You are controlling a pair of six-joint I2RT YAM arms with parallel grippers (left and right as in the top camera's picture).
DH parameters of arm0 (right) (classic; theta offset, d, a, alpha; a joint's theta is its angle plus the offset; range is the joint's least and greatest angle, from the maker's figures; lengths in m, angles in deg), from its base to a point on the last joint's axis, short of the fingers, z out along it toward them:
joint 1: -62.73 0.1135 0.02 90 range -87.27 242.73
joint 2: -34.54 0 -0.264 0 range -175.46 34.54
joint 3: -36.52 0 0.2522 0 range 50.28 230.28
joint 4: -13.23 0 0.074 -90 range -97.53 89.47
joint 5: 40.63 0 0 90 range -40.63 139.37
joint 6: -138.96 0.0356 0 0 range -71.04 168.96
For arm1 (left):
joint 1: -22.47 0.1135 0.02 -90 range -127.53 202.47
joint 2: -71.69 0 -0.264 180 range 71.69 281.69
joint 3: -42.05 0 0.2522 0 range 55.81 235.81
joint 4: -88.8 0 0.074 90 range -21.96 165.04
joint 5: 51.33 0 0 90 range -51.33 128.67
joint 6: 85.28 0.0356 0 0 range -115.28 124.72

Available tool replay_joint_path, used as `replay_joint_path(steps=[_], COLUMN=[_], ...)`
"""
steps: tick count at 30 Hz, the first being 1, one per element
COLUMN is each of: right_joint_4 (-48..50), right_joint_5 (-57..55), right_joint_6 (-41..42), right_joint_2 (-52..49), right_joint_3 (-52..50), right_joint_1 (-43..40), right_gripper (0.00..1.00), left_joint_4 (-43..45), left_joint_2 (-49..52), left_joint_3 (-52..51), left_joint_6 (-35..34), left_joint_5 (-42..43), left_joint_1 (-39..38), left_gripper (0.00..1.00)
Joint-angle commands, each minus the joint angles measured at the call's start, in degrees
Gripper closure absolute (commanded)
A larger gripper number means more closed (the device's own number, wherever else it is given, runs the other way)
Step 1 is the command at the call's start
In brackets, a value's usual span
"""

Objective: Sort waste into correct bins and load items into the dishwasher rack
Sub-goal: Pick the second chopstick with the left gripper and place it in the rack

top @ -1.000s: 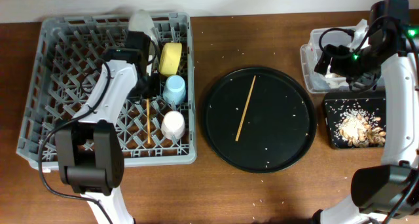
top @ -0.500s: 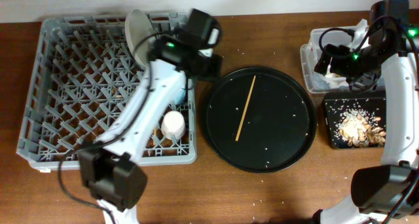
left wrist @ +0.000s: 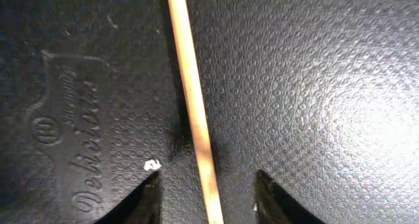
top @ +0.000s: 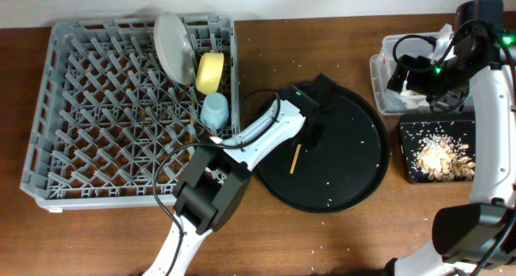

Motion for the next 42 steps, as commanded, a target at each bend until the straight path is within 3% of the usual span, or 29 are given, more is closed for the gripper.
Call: replay_joint_path(steps=[1, 3, 10, 18, 20, 23, 26, 30, 34, 38, 42], right_joint_4=[-0.3, -0.4, -0.4, -0.4, -0.7, -1.0, -1.0, -1.1, -1.0, -1.0, -1.0], right_joint_5=[-0.3, -0.3, -0.3, 1.4, 1.4, 1.4, 1.4, 1.4, 1.4, 1.4, 1.4], right_joint_6=[-0.2, -0.2, -0.2, -0.2, -0.2, -0.2, -0.2, -0.2, -0.2, -0.2, -0.2], right_joint_2=[0.0, 0.0, 0.0, 0.0, 0.0, 0.0, 0.0, 0.0, 0.0, 0.0, 0.0], right_joint_3=[-0.2, -0.2, -0.2, -0.2, -0.2, -0.2, -0.2, -0.2, -0.2, -0.2, -0.2], right_joint_1=[0.1, 0.1, 0.1, 0.1, 0.1, 0.1, 0.1, 0.1, 0.1, 0.1, 0.1], right_gripper=[0.02, 0.02, 0.02, 0.02, 0.02, 0.02, 0.02, 0.02, 0.02, 0.02, 0.02], left_joint_4=[1.2, 2.2, 3.0, 4.3, 3.5, 1.7, -7.8, -26.4, -43.6, -43.6, -43.6], left_joint_2=[0.4, 0.4, 1.8, 2.6, 2.6, 2.6, 2.5, 2.5, 1.6, -2.7, -8.1], left_joint_3=[-0.6, -1.6, -1.8, -1.8, -0.8, 2.3, 12.5, 39.2, 53.5, 50.9, 33.2], left_joint_6=[-0.3, -0.2, 0.0, 2.7, 2.9, 3.3, 3.5, 3.5, 2.4, 3.3, 0.2], left_joint_5=[0.0, -0.1, -0.7, -3.3, -3.2, -3.1, -3.7, -4.4, -14.1, -11.4, -11.5], left_joint_1=[-0.2, -0.4, -0.6, -2.8, -2.8, -2.7, -0.5, 6.9, 15.1, 19.4, 25.8], left_gripper=[0.62, 0.63, 0.82, 0.84, 1.00, 1.00, 1.00, 1.00, 1.00, 1.00, 1.00])
